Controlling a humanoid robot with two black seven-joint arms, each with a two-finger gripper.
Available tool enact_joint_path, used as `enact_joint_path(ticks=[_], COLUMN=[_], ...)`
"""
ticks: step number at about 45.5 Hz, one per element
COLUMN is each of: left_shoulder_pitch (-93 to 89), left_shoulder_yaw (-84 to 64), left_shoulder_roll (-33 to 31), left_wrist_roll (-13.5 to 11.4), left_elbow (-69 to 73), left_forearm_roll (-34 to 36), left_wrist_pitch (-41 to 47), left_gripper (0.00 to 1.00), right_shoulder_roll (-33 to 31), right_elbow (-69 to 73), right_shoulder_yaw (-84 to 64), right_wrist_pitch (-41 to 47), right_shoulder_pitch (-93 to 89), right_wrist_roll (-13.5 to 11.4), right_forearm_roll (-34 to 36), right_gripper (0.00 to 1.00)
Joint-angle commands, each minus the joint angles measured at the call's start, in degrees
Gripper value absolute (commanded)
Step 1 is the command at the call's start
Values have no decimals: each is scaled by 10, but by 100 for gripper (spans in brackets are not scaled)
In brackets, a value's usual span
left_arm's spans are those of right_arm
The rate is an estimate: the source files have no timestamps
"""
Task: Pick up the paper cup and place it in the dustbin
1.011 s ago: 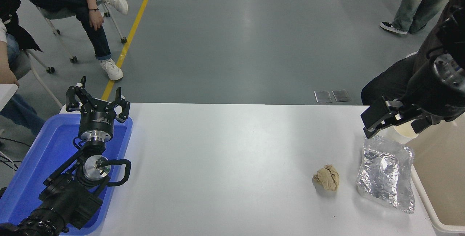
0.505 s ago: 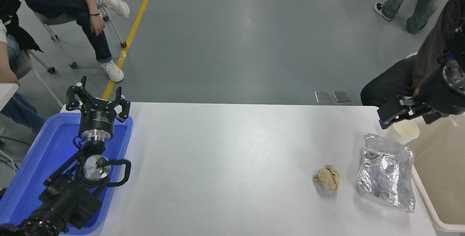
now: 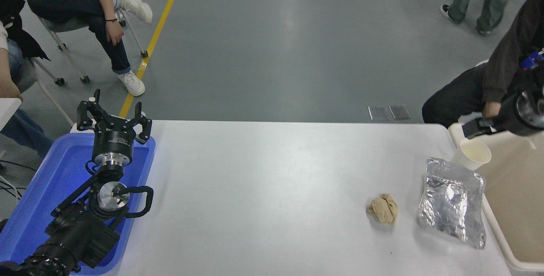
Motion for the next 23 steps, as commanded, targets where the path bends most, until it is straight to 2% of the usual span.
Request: enact_joint_path(ticks=[1,23], left_shoulder_pitch=[0,0], left_shoulder_yaw=[0,0], left_shoulder_roll=[0,0], left_wrist_roll=[0,0], left_elbow=[0,0], left_forearm_roll=[0,0], left_wrist_pitch=[0,0], left_gripper=[99,99], right_shoulder_roll=[24,42], right_elbow=[-151,-215], right_shoulder_yaw=[80,198], right_wrist_pitch=[-63,-96], right_shoulder_pitch=[-147,-243], right_wrist_roll=[0,-1], right_forearm_roll=[-8,10], right_gripper=[100,100])
